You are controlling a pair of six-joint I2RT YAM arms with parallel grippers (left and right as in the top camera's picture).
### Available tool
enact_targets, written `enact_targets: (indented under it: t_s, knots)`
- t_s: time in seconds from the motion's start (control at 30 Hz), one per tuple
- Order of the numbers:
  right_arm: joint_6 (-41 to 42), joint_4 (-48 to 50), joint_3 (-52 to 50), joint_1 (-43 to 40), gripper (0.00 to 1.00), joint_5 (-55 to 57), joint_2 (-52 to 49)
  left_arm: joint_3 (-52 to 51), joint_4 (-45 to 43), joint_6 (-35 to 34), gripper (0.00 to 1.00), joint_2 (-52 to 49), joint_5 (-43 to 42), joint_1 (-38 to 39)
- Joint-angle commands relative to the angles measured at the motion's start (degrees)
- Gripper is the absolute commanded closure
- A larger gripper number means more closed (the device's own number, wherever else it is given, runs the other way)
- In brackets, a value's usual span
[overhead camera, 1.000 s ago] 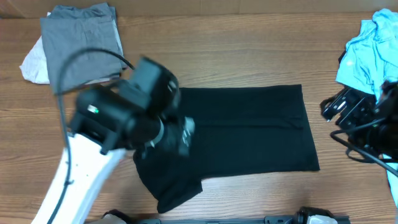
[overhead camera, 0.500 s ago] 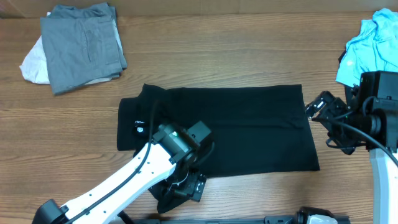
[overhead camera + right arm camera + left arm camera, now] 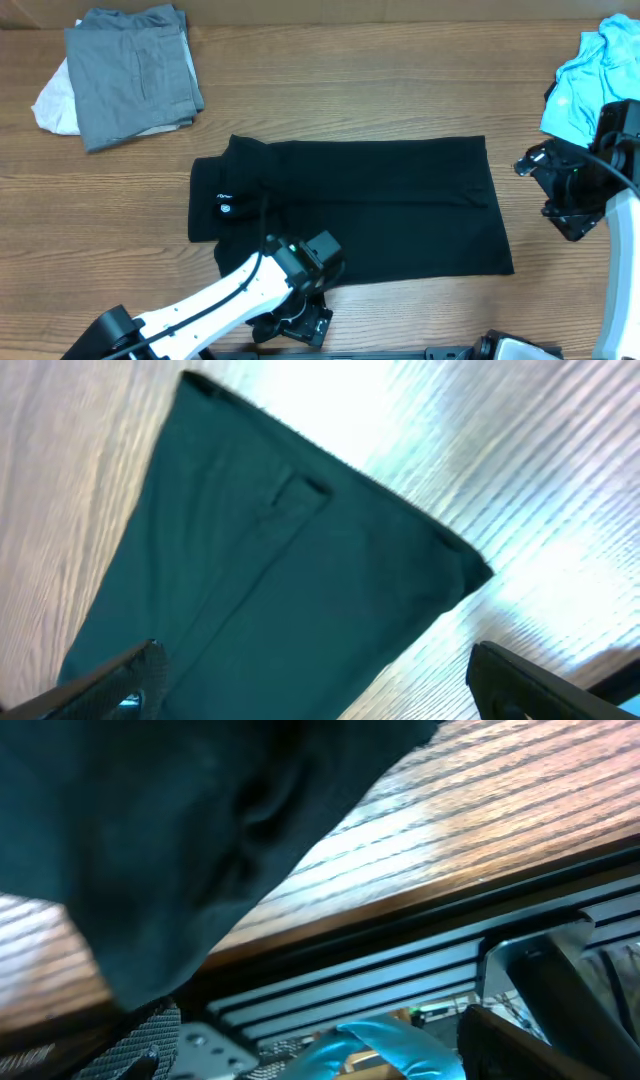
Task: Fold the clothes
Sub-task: 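Grasp the polo's lower corners with both grippers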
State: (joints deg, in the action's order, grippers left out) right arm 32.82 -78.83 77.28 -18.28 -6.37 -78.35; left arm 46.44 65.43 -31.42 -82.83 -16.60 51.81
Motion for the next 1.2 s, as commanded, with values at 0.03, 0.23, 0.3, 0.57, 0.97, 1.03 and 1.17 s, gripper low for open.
enact_targets:
  t_s: [0.03, 0.23, 0.3, 0.57, 0.97, 1.03, 1.17]
  knots:
    - [-0.04, 0.20, -0.20, -0.87, 0.00, 0.74, -0.33, -0.74, -3.06, 0.48, 0.11, -3.69, 1.16, 0.50]
    - [-0.24, 0.24, -0.20, -0.85, 0.00, 0.79, -0.33, -0.74, -6.93, 2.19, 0.11, -9.73, 5.57, 0.50]
    - [-0.59, 0.42, -0.20, -0.85, 0.00, 0.76, -0.33, -0.66, -7.32, 1.29, 0.11, -11.69, 8.66, 0.48]
    - [-1.73, 0.83, -0.20, -0.85, 0.00, 1.62, -0.33, 0.11, -9.42, 0.57, 0.17, -13.49, 10.05, -0.46]
    - [1.77, 2.97, -11.32, -0.85, 0.00, -1.01, -0.33, 0.07, -9.46, 0.55, 0.56, -13.51, 10.08, -0.42]
    - [1.77, 5.22, -14.49, -0.85, 0.00, -3.45, -0.33, 0.07, -9.49, 0.55, 0.57, -13.51, 10.21, -0.42]
    - [3.19, 7.91, -19.37, -0.85, 0.00, -4.83, -0.33, 0.07, -9.55, 0.55, 0.67, -13.51, 10.21, -0.42]
